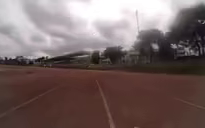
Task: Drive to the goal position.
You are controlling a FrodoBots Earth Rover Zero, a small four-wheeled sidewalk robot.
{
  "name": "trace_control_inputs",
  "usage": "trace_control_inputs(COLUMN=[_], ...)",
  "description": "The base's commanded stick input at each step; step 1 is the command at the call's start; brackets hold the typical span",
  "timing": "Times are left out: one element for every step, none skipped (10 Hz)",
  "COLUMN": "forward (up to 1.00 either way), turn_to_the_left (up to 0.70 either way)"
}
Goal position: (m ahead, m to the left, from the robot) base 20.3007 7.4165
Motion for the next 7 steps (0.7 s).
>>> trace_control_inputs(forward=[0.70, 0.70, 0.70, 0.70, 0.70, 0.70, 0.70], turn_to_the_left=[0.00, 0.00, 0.00, 0.00, 0.00, 0.00, 0.00])
